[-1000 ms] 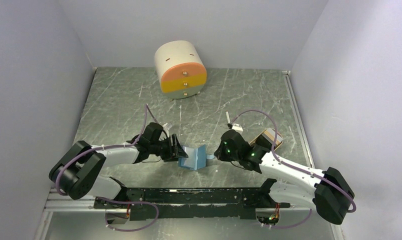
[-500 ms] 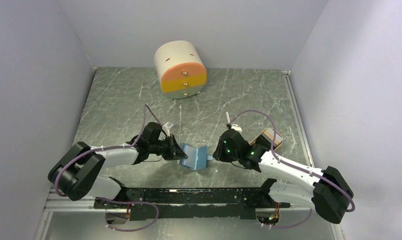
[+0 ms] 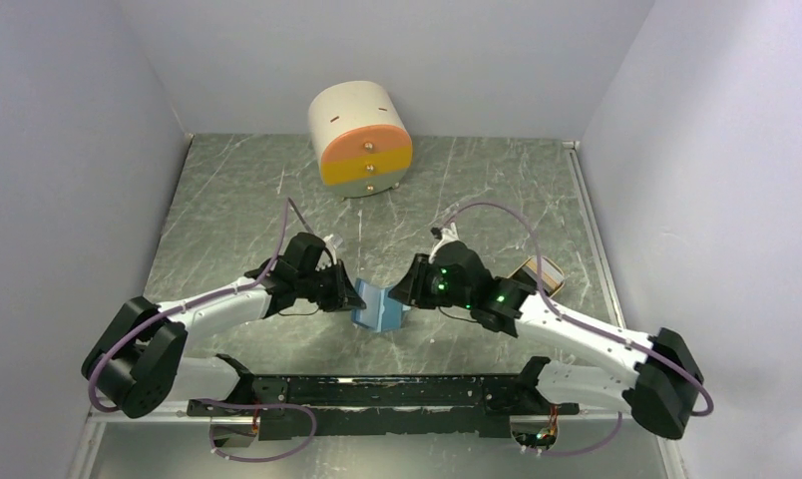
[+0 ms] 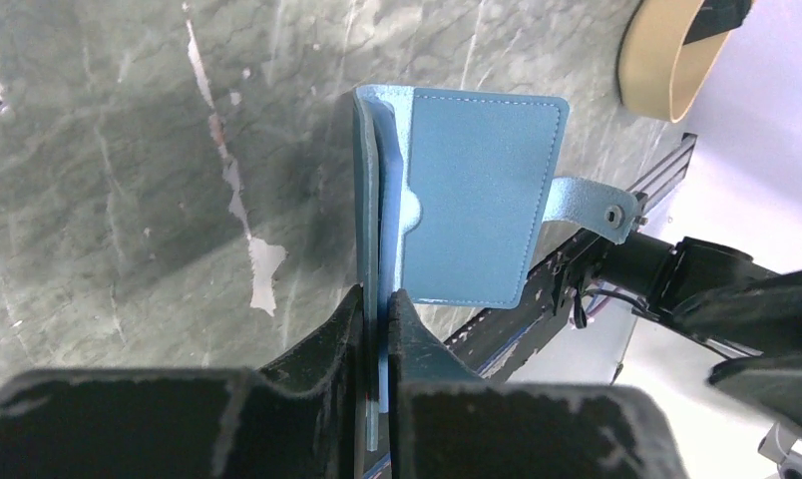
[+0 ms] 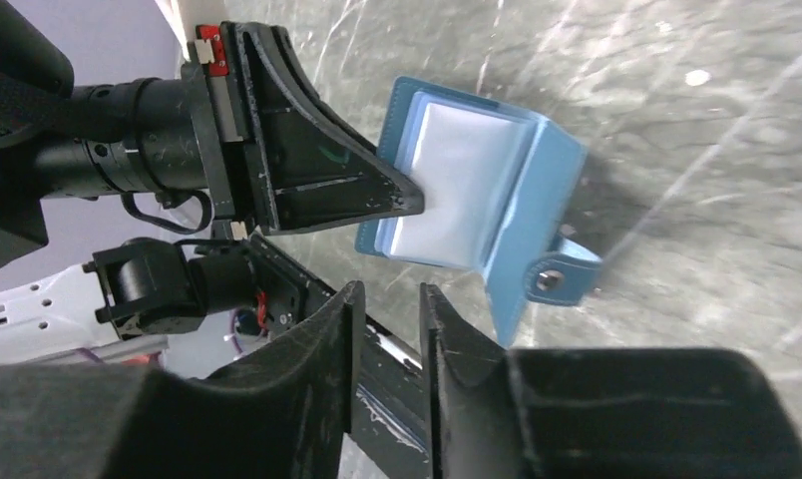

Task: Put the credit cards into the card holder
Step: Open the card holder at the center of the board.

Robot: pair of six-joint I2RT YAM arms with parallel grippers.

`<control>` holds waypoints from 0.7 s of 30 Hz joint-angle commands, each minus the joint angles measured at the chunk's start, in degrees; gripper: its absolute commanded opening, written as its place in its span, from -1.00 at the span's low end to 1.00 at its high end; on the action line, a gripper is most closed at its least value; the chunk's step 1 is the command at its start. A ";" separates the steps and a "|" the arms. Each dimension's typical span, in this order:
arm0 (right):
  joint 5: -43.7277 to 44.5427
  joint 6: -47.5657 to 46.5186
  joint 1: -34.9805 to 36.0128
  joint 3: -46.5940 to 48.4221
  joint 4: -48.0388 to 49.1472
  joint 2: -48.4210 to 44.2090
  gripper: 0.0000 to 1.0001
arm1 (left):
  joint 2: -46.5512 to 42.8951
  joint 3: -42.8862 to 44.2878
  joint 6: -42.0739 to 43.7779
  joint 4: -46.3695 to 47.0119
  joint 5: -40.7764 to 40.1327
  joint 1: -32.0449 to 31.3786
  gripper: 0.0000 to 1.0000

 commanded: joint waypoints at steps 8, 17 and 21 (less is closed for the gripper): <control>-2.51 -0.86 3.40 -0.13 11.50 19.08 -0.59 | 0.94 -0.83 -0.82 -0.94 1.98 -0.14 -0.68; 0.37 -0.87 3.32 -6.68 15.79 23.40 -0.70 | -0.79 -5.23 -5.69 10.23 7.23 0.55 -0.45; 0.08 -0.40 3.29 -6.85 16.51 24.85 -0.72 | 0.78 -5.08 -4.86 9.66 7.37 0.63 -0.60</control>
